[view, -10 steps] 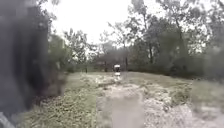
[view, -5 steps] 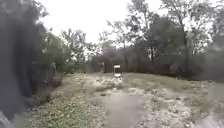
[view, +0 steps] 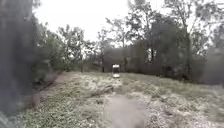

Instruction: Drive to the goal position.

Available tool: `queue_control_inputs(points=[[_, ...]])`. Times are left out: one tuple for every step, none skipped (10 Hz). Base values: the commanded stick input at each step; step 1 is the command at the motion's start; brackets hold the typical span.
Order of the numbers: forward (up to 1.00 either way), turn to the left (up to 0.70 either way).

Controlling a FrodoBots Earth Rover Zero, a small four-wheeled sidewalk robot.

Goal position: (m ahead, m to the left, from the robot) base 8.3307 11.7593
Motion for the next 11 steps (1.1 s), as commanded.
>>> queue_control_inputs(points=[[0.7, 0.06], [0.7, 0.35], [0.7, 0.29], [0.7, 0.15], [0.7, 0.0], [0.7, 0.0], [0.7, 0.0], [0.7, 0.0], [0.7, 0.0], [0.7, 0.0], [0.7, 0.0]])
